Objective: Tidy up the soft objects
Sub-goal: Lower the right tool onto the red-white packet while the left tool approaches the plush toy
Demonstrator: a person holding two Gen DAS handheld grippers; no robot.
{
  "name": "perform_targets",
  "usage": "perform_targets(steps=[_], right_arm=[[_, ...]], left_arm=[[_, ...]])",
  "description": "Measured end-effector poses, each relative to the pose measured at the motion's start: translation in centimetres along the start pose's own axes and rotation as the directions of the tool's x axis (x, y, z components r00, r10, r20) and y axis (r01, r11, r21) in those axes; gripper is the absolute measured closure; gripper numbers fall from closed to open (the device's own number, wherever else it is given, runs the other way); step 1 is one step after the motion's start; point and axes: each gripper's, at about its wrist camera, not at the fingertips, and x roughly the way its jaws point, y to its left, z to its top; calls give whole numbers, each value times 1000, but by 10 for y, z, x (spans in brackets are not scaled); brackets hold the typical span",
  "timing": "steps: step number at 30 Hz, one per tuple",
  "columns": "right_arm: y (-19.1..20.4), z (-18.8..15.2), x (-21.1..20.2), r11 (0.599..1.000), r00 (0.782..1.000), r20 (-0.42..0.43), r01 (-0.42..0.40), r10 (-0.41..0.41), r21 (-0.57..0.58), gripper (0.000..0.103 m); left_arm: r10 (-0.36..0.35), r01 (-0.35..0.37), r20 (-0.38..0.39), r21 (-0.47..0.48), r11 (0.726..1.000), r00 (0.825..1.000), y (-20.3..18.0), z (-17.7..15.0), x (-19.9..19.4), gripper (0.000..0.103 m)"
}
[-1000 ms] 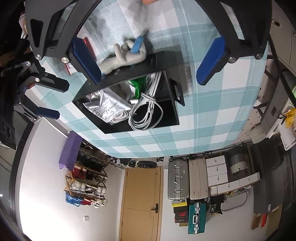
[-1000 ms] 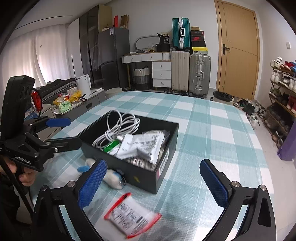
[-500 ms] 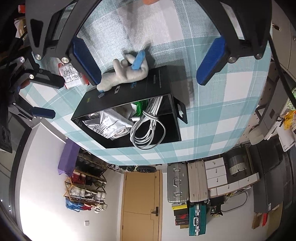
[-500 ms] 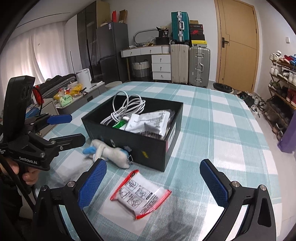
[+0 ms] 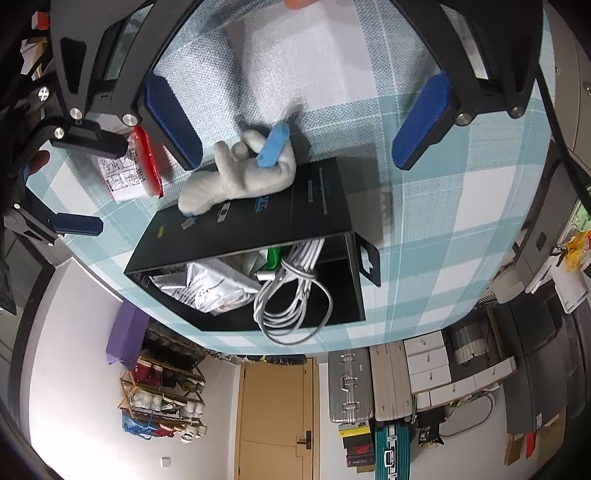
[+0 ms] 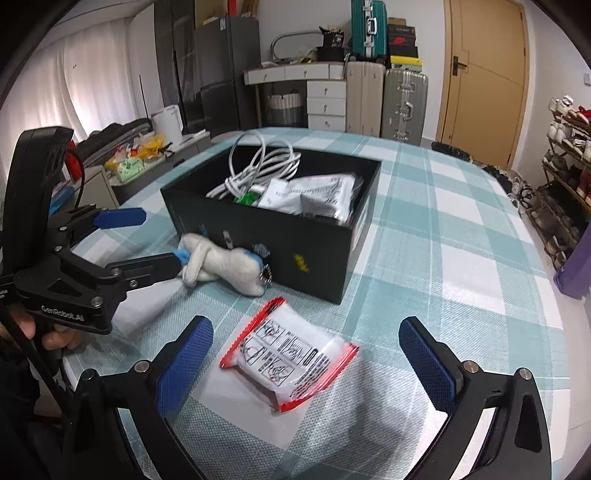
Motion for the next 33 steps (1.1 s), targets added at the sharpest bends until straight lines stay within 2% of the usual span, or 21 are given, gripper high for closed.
perform_targets(steps=[6,15,29,33], right_arm=[[6,-3,10,1000,999,-45,-12,11,-12,1],[7,-9,25,1000,994,-108,12,-13,-10,1],[7,-11,29,1000,994,-106,18,-20,-11,1],[7,-12,29,1000,994,-104,16,-18,-18,6]], left_arm=[[-7,7,-19,-4,1000,1000,1,-3,5,0],[-17,17,-35,-8,1000,999,2,-3,8,0],[-28,27,-46,-16,1000,999,3,-4,10,0],[-30,29,-47,-15,999,998,2,-4,10,0]])
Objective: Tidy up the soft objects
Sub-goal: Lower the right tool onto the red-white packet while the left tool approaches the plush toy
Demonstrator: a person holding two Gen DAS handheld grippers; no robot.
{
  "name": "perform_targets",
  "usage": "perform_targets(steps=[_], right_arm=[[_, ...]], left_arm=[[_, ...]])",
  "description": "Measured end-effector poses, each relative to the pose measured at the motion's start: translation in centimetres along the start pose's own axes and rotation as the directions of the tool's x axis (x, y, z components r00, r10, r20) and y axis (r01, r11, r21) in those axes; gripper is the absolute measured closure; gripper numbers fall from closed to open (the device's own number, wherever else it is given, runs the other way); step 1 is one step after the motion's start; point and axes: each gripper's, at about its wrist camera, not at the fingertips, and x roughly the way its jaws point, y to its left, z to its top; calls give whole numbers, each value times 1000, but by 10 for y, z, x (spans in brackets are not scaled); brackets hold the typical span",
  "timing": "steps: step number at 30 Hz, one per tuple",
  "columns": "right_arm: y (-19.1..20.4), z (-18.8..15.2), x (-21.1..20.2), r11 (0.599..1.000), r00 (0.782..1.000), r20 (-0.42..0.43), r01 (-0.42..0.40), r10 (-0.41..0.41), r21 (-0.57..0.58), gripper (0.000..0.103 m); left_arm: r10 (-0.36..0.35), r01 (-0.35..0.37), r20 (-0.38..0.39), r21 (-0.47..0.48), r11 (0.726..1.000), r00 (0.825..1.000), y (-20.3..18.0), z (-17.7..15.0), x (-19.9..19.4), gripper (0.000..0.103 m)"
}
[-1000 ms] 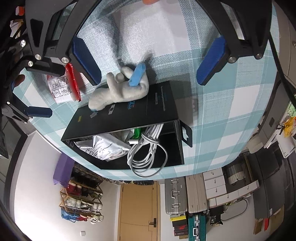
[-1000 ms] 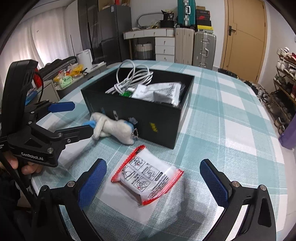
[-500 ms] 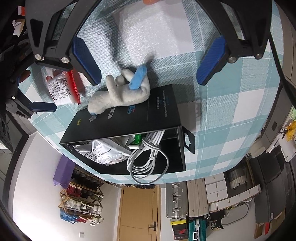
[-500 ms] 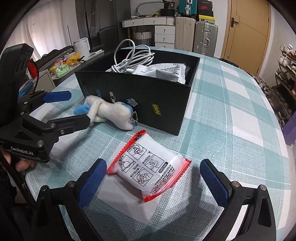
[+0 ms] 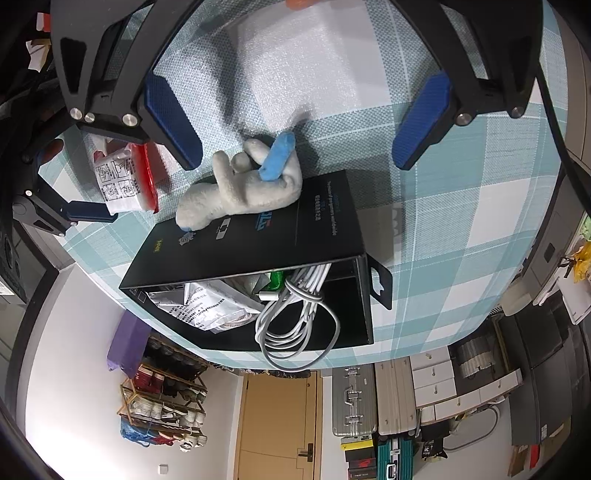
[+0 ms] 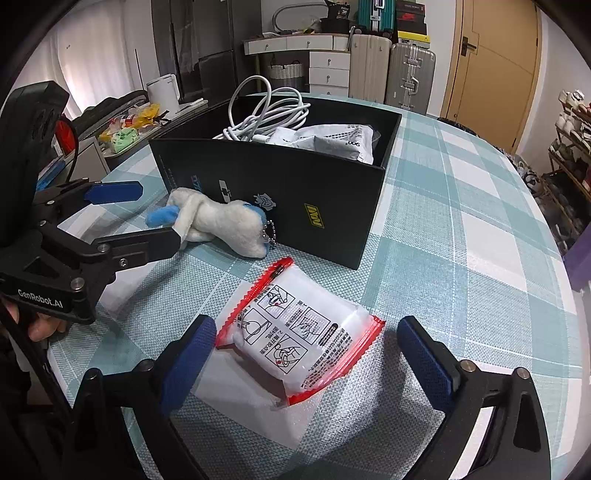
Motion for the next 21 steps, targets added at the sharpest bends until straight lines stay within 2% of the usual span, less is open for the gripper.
perform_targets(steps=[1,15,21], right_arm=[[1,-1,0,1000,1000,-1,-2,2,-3,10],[6,-2,-4,999,999,25,-22,23,-36,31],[7,-1,-11,999,999,50,-18,20,-36,33]], left_arm=[[-1,1,0,0,1000,1000,0,0,0,0],[-3,3,-2,-1,1000,1000,0,0,0,0],[2,-2,-2,1,1000,1000,0,0,0,0]])
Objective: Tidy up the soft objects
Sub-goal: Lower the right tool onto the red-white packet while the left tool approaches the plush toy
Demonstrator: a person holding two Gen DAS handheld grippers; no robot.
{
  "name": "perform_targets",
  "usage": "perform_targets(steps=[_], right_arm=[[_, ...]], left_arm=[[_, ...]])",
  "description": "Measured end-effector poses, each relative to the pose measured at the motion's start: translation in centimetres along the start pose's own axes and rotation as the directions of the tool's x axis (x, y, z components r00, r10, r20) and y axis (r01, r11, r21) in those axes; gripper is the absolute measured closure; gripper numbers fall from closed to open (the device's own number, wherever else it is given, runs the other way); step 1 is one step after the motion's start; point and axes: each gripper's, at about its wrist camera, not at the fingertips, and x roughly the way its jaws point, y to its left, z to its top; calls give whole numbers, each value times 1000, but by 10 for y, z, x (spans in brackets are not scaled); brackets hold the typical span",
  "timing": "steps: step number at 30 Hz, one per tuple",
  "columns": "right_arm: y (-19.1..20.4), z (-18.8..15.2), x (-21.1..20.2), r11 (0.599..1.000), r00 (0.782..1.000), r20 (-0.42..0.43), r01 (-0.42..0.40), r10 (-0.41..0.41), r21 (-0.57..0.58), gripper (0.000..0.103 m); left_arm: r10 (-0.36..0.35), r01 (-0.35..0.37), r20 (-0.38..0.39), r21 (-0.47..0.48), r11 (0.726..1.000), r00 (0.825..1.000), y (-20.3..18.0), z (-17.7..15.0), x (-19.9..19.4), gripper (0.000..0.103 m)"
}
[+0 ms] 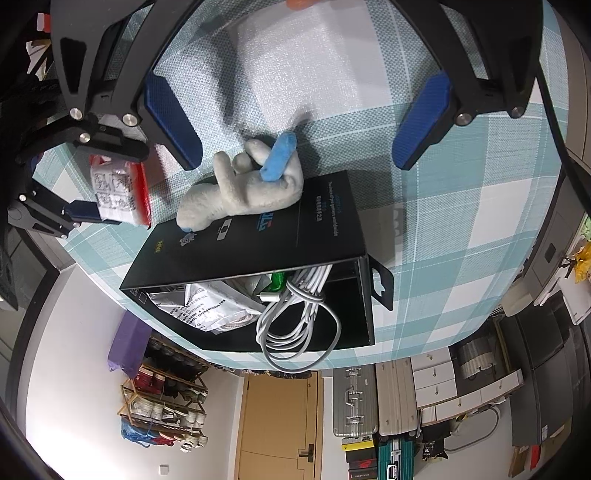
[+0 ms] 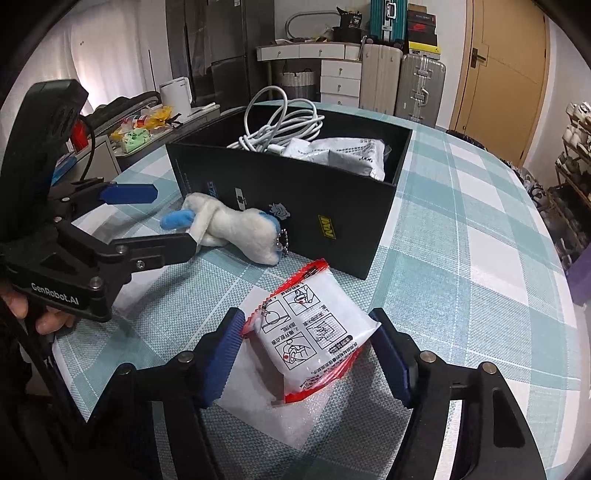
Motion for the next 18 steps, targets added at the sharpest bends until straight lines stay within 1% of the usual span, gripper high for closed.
perform_targets(steps=[6,10,13,18], right_arm=[[-5,2,-6,1000,1000,19,6,-6,9,33],[-8,3,-6,1000,1000,20,9,-9,14,33],[-9,2,-7,1000,1000,21,11,-11,17,33],[-10,2,-7,1000,1000,21,12,-12,20,33]], left_arm=[[35,-35,-10,6,999,999,-4,1,2,0],[34,-33,-25,20,999,999,-9,2,5,2],[20,-19,-33,29,999,999,-13,2,7,11],[16,-13,-66,48,999,998,-19,2,12,32]])
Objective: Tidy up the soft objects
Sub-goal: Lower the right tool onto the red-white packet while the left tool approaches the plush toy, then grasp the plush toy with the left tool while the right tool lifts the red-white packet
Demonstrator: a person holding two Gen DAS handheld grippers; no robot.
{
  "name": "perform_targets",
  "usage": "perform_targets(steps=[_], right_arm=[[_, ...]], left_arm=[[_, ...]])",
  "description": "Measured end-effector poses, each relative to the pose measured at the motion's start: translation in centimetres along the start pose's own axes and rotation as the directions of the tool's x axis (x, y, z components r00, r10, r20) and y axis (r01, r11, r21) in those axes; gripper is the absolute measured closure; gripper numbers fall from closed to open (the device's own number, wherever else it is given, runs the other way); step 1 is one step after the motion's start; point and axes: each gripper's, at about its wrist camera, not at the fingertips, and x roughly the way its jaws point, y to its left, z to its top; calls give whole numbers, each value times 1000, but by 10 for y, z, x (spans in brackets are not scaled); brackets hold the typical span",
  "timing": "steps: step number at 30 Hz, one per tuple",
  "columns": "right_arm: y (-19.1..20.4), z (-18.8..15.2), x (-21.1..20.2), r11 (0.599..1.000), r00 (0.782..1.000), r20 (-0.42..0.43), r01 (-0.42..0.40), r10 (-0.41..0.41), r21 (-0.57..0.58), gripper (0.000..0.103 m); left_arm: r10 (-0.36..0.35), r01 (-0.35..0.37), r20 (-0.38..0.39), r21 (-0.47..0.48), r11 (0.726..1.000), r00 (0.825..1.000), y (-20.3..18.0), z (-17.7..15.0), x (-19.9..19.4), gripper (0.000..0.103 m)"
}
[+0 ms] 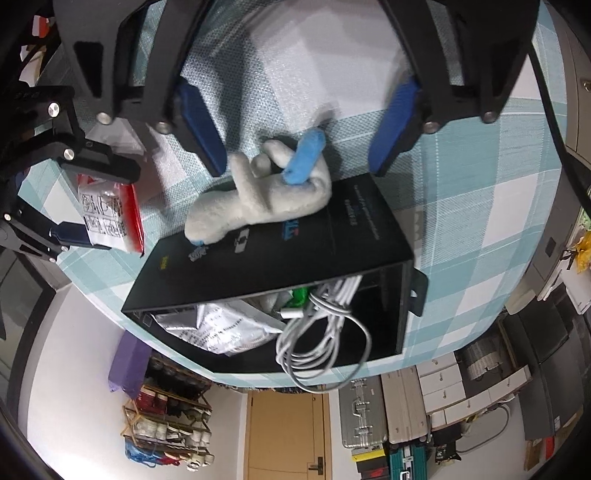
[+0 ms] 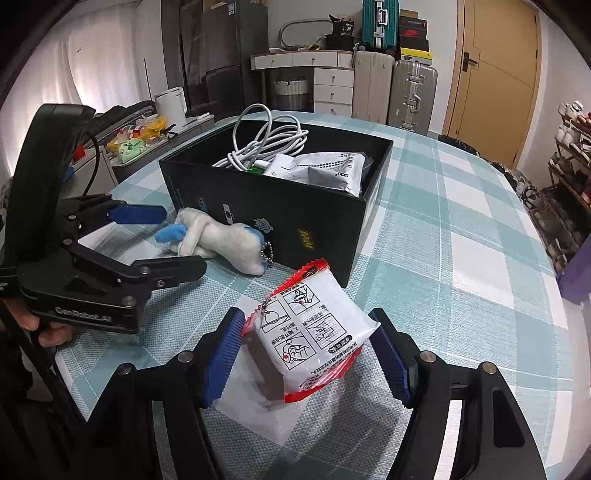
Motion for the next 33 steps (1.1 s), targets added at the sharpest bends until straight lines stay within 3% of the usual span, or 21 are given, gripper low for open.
perform_targets(steps=[6,11,24,33], right_arm=[[0,0,1,1000,1000,-1,-1,1,0,33],[0,0,1,1000,1000,-1,-1,1,0,33],[0,4,-7,1000,999,35,0,0,-11,33],[5,9,-24,1000,994,109,-4,8,-29,33]], left_arm=[[-13,13,-5,3,1000,1000,0,0,0,59],[-30,30,4,17,999,1000,-3,-2,-3,71],[-69,68,45,10,998,997,0,-9,-17,75],[-84,86,111,-9,996,990,7,-6,-39,75]])
